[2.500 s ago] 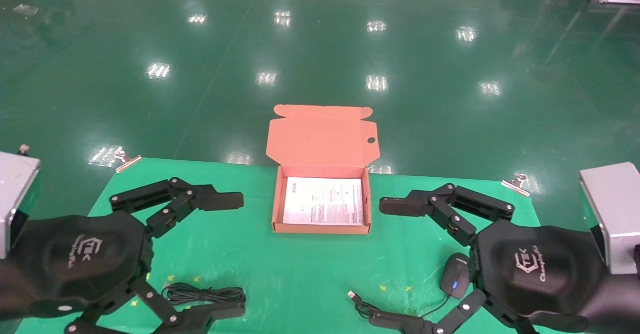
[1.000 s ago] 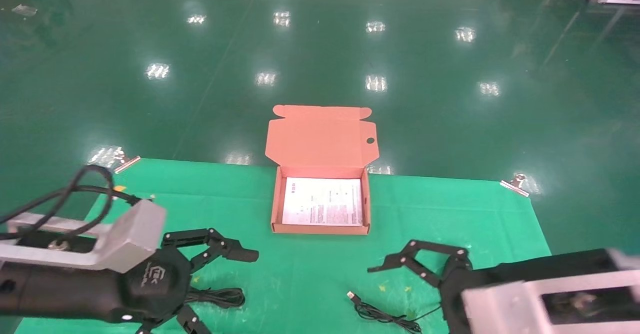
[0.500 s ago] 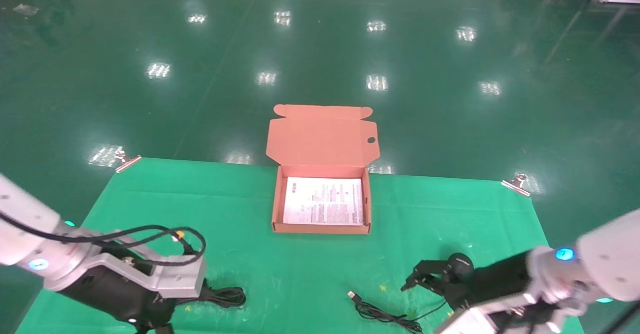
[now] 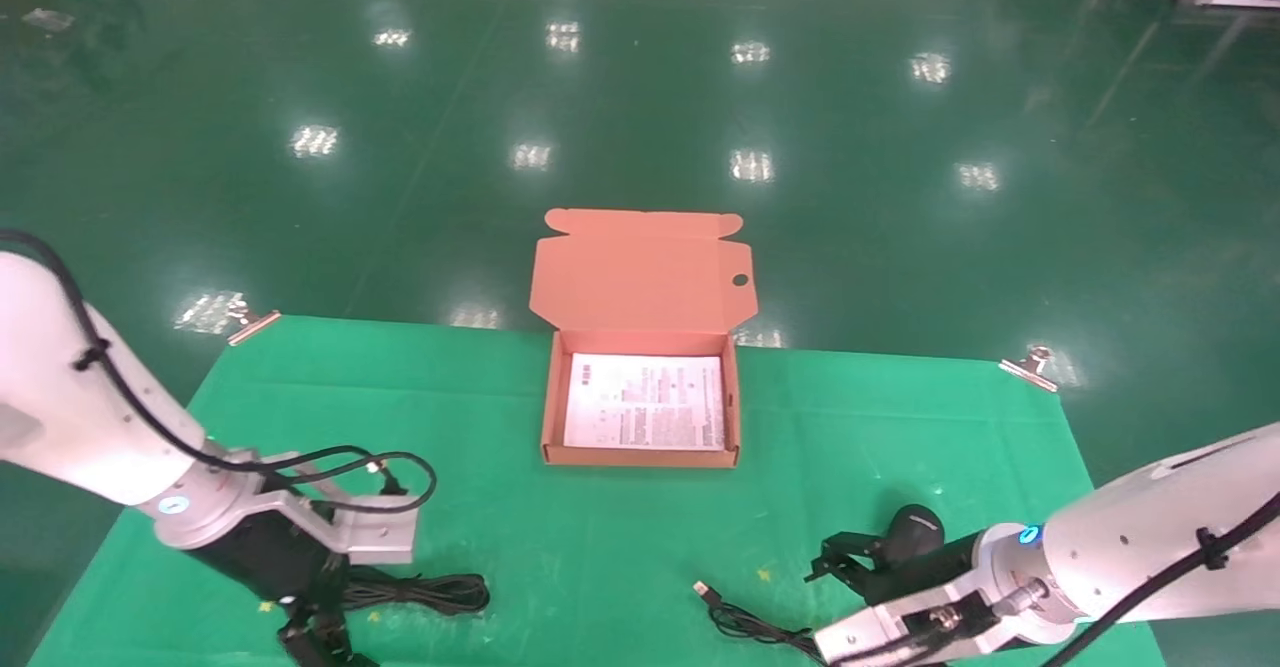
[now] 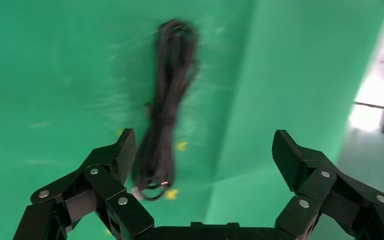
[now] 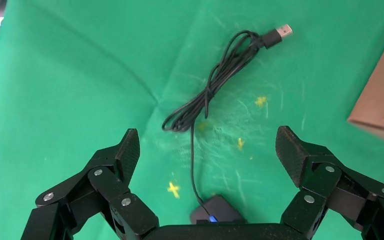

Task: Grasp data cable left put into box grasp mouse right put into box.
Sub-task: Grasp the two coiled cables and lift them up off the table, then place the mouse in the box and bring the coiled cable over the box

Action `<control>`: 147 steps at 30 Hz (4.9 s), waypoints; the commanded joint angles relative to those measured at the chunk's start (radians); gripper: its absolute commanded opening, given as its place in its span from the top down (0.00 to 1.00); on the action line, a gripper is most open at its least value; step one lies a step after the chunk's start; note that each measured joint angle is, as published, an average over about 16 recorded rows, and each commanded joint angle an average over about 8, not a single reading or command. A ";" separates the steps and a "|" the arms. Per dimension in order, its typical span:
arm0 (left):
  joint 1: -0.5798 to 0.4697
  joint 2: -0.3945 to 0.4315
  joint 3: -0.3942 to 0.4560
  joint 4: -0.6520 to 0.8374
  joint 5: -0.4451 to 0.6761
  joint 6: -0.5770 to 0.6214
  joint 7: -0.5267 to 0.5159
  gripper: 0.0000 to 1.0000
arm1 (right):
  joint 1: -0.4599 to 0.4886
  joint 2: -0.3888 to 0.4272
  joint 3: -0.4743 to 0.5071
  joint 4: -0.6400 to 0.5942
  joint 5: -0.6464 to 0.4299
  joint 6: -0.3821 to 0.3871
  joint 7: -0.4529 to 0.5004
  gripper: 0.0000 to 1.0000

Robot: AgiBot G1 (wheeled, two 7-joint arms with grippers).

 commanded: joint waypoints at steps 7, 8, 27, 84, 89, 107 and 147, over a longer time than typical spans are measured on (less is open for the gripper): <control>0.016 0.074 0.012 0.141 0.042 -0.126 0.051 0.00 | -0.012 -0.076 0.003 -0.155 0.002 0.033 0.088 0.00; 0.019 0.081 0.013 0.155 0.045 -0.137 0.057 0.00 | -0.011 -0.084 0.003 -0.174 0.004 0.035 0.089 0.00; 0.051 0.159 -0.001 0.386 0.032 -0.273 0.171 0.00 | -0.013 -0.187 -0.008 -0.416 -0.022 0.147 -0.006 0.00; 0.052 0.165 -0.012 0.436 0.017 -0.295 0.195 1.00 | -0.033 -0.203 -0.020 -0.418 -0.059 0.217 -0.051 1.00; 0.047 0.163 -0.011 0.432 0.018 -0.293 0.199 1.00 | -0.027 -0.194 -0.010 -0.416 -0.045 0.214 -0.043 1.00; -0.133 0.063 0.007 0.197 0.072 -0.300 0.200 1.00 | 0.189 -0.043 0.185 -0.379 0.123 0.257 0.076 1.00; -0.238 0.023 0.013 -0.187 0.252 -0.548 -0.065 1.00 | 0.503 -0.369 0.290 -0.738 0.312 0.289 -0.212 1.00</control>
